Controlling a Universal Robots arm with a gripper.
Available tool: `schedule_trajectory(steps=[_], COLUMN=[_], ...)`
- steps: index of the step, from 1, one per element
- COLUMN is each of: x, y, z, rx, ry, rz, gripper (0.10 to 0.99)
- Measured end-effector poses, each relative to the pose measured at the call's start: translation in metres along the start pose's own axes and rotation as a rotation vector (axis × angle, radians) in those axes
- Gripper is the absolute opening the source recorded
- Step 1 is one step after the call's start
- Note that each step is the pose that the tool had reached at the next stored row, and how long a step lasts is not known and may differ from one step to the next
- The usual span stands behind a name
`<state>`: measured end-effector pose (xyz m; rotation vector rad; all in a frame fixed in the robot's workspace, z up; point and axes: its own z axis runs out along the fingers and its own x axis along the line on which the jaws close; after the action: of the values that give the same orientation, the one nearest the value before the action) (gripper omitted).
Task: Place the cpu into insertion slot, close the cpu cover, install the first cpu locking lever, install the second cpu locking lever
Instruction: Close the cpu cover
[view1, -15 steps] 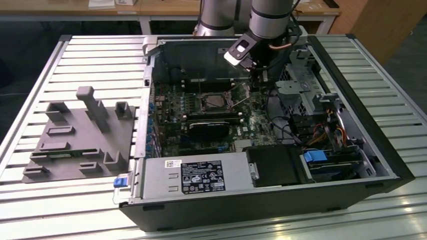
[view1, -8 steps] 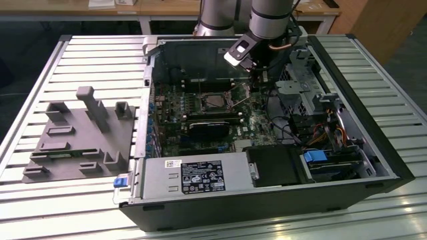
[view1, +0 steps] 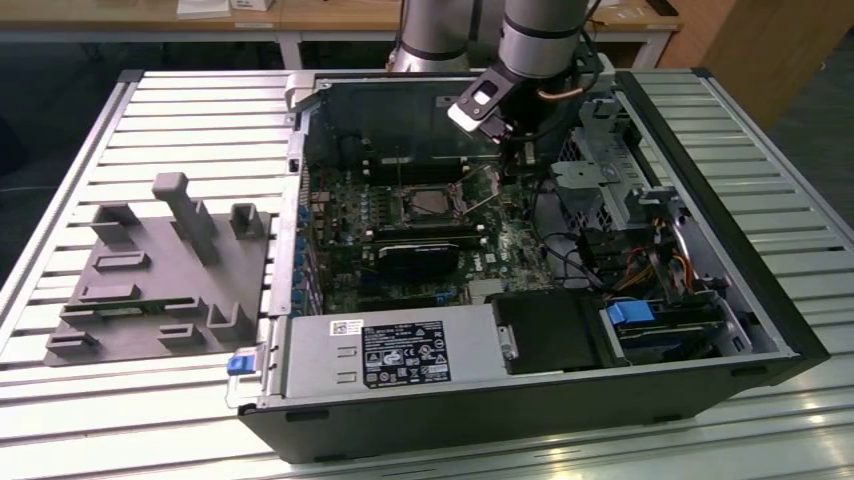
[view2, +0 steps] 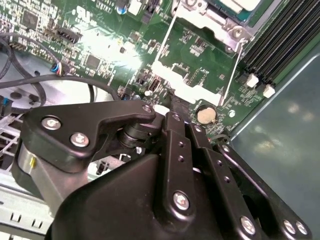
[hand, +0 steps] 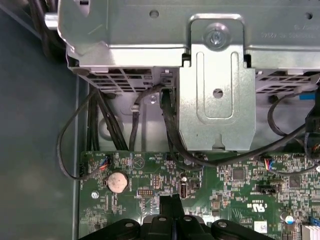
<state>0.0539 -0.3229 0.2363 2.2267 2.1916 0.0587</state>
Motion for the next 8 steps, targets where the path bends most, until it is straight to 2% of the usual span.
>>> schedule_trajectory(steps=[3, 4, 8], x=[0.0, 0.0, 0.0], y=[0.0005, 0.0005, 0.0005], z=[0.0001, 0.0001, 0.0001], rx=[0.032, 0.038, 0.041], ry=[-0.0006, -0.0007, -0.0008], rz=[0.0, 0.001, 0.001], gripper=[0.106, 0.106, 0.106])
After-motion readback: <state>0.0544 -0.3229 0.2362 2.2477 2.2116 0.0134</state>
